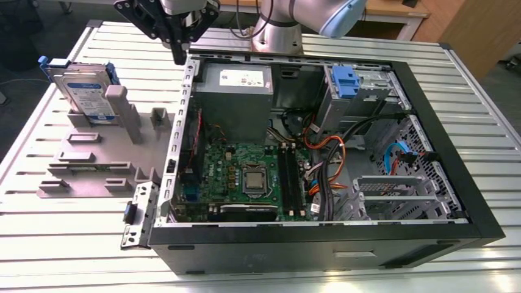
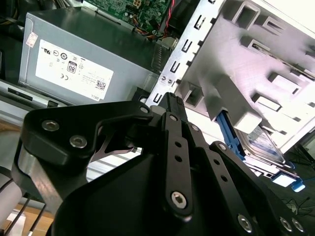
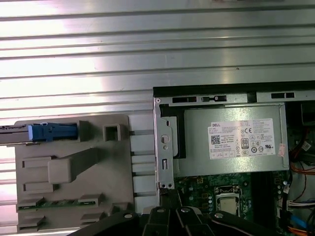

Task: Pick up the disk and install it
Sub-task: 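Reach for the disk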

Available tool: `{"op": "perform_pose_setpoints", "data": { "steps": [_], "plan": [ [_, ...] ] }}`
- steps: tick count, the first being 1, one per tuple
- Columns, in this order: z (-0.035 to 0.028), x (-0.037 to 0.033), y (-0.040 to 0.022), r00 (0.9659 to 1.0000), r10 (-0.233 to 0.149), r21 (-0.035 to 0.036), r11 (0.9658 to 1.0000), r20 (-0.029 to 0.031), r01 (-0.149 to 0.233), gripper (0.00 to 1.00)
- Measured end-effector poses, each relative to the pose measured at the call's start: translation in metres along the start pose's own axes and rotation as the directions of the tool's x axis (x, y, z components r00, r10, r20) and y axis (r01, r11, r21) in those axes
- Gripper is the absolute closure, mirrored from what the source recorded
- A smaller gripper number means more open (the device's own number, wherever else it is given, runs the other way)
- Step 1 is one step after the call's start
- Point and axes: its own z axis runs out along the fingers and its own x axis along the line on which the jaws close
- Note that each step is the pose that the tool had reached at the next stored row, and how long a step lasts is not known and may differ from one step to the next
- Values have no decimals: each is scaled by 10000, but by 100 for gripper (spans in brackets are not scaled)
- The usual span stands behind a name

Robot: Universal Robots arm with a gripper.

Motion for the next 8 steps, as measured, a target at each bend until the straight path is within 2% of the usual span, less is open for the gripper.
{"op": "perform_pose_setpoints", "data": {
  "steps": [8],
  "plan": [
    [-1,25,-2,10000,-2,0,10000,0,2,89]
  ]
}}
